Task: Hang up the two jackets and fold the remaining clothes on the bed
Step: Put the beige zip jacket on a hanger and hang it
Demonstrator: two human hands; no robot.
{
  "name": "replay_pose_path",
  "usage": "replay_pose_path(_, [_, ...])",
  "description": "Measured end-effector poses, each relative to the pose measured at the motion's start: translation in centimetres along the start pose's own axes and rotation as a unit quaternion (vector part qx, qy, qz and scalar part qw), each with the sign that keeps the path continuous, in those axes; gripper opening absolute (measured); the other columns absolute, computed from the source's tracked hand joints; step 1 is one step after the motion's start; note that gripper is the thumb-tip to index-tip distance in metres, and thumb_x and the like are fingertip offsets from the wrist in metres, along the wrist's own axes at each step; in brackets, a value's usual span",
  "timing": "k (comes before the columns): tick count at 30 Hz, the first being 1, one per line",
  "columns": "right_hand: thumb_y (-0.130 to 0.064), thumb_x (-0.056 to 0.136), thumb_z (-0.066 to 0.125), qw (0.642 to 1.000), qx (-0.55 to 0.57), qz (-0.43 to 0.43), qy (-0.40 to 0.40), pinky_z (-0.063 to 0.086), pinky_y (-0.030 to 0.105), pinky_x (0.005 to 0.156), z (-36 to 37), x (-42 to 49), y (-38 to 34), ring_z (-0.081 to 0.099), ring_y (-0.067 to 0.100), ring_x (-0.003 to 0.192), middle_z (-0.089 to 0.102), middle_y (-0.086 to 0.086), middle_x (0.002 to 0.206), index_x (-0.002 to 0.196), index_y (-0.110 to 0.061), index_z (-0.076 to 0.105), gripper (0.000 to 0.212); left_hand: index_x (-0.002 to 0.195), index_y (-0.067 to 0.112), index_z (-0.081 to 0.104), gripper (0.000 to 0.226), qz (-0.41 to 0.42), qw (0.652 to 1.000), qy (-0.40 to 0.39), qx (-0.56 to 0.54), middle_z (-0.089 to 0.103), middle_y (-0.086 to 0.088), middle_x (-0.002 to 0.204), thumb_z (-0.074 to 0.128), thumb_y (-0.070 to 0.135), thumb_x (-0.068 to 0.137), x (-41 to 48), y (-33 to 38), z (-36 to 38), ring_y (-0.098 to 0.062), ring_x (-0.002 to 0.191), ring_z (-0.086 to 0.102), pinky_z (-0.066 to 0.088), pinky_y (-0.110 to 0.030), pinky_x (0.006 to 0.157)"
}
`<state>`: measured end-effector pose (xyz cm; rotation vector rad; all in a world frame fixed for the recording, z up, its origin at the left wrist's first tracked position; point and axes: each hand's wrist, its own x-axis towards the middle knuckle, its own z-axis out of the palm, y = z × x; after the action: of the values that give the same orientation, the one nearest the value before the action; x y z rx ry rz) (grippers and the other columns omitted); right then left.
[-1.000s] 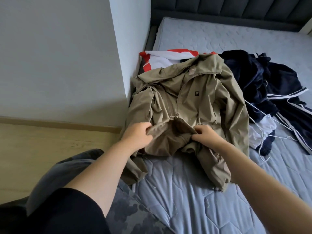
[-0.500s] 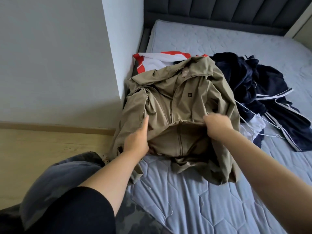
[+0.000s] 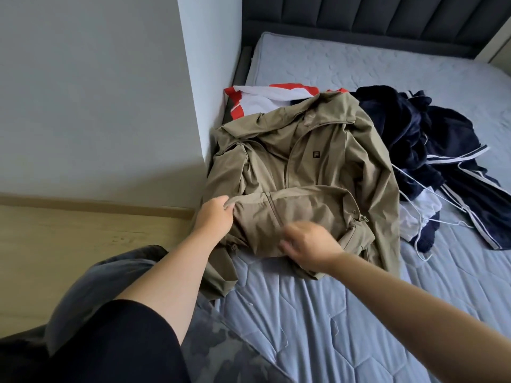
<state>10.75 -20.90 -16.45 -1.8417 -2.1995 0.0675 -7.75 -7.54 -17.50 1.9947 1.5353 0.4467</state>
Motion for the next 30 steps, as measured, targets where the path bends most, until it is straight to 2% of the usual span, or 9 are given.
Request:
replay_pose_path(4, [-0.055, 0.073, 0.062, 0.96, -0.154, -0.037, -0.23, 0.037, 0.041, 0.094, 2.6, -0.9, -1.2, 0.045, 0.029, 0.115, 0.048, 0.01, 0.126, 0.122, -0.016, 0.05, 0.064, 0.091, 0.003, 0.06, 0.017, 0.058, 0.996, 0.02, -0.062, 0.064, -0.017, 0.093, 0.049, 0.016, 0.095, -0.6, 0.7, -0.5, -0.037, 0.092, 0.056, 0.039, -0.035, 0.072])
replay_pose_path(7, [-0.032, 0.084, 0.059, 0.915, -0.27, -0.056, -0.293, 0.019, 0.05, 0.109, 2.8, -1.0, -0.7, 0.018, 0.033, 0.139, 0.007, 0.016, 0.155, 0.147, -0.02, 0.017, 0.077, 0.087, 0.002, 0.057, 0.016, 0.068, 0.995, 0.032, -0.069, 0.059, -0.013, 0.081, 0.048, 0.013, 0.094, -1.3, 0.8, -0.7, -0.038, 0.086, 0.054, 0.039, -0.038, 0.069])
replay_pose_path(10, [-0.011, 0.073, 0.068, 0.942, -0.271, -0.084, -0.179, 0.044, 0.04, 0.087, 1.6, -0.6, -0.5, 0.051, 0.033, 0.111, 0.043, 0.018, 0.134, 0.128, -0.016, 0.046, 0.06, 0.105, 0.006, 0.061, 0.018, 0.116, 0.986, 0.111, 0.034, 0.059, -0.014, 0.103, 0.057, 0.008, 0.088, -1.7, 0.9, -1.3, -0.034, 0.099, 0.052, 0.04, -0.039, 0.08])
replay_pose_path(13, [0.003, 0.066, 0.062, 0.992, -0.117, 0.02, -0.039, 0.043, 0.035, 0.063, -0.2, 0.2, 0.6, 0.058, 0.034, 0.084, 0.058, 0.013, 0.099, 0.107, -0.008, 0.06, 0.043, 0.09, 0.005, 0.063, 0.024, 0.261, 0.947, 0.167, 0.089, 0.06, -0.014, 0.087, 0.068, -0.005, 0.069, -2.6, 2.1, -1.6, -0.033, 0.075, 0.058, 0.047, -0.038, 0.059])
replay_pose_path(16, [0.008, 0.07, 0.05, 0.975, 0.075, 0.209, 0.027, 0.043, 0.033, 0.066, -1.9, 1.7, 1.8, 0.059, 0.031, 0.079, 0.06, 0.005, 0.083, 0.101, -0.009, 0.057, 0.036, 0.089, 0.008, 0.061, 0.017, 0.372, 0.919, 0.07, 0.108, 0.065, -0.009, 0.075, 0.068, 0.004, 0.073, -4.3, 3.0, 0.1, -0.03, 0.06, 0.062, 0.042, -0.029, 0.049])
replay_pose_path(21, [0.003, 0.079, 0.062, 0.92, 0.262, 0.291, 0.018, 0.04, 0.02, 0.06, -5.0, 3.4, 4.8, 0.053, 0.01, 0.065, 0.059, 0.0, 0.063, 0.07, -0.006, 0.068, 0.014, 0.127, 0.016, 0.04, 0.043, 0.211, 0.943, -0.127, 0.223, 0.049, -0.006, 0.123, 0.052, 0.034, 0.091, -4.6, 2.6, 4.1, -0.027, 0.113, 0.049, 0.044, -0.038, 0.08])
replay_pose_path(24, [-0.002, 0.089, 0.052, 0.823, 0.428, 0.368, 0.053, 0.049, 0.019, 0.057, -5.9, 3.8, 5.6, 0.059, 0.008, 0.058, 0.063, 0.0, 0.056, 0.078, -0.002, 0.069, 0.021, 0.147, 0.02, 0.018, 0.076, 0.149, 0.956, -0.116, 0.225, 0.024, -0.006, 0.15, 0.056, 0.046, 0.086, -3.0, 1.6, 4.6, -0.024, 0.136, 0.026, 0.032, -0.041, 0.105])
replay_pose_path(27, [-0.015, 0.096, 0.048, 0.598, 0.64, 0.468, 0.116, 0.055, 0.027, 0.052, -6.6, 4.5, 5.7, 0.067, 0.019, 0.056, 0.068, 0.008, 0.061, 0.079, -0.004, 0.064, 0.026, 0.15, 0.023, 0.008, 0.09, 0.124, 0.952, -0.095, 0.264, 0.014, -0.005, 0.156, 0.059, 0.051, 0.082, -1.6, 0.8, 4.6, -0.022, 0.142, 0.016, 0.02, -0.042, 0.113])
replay_pose_path(30, [-0.029, 0.095, 0.051, 0.592, 0.61, 0.514, 0.113, 0.05, 0.024, 0.05, -6.4, 5.2, 6.1, 0.066, 0.019, 0.06, 0.069, 0.007, 0.069, 0.083, -0.009, 0.062, 0.026, 0.135, 0.019, 0.04, 0.052, 0.152, 0.956, -0.019, 0.248, 0.045, -0.006, 0.132, 0.055, 0.034, 0.087, -0.9, 1.0, 4.5, -0.025, 0.121, 0.044, 0.038, -0.038, 0.095])
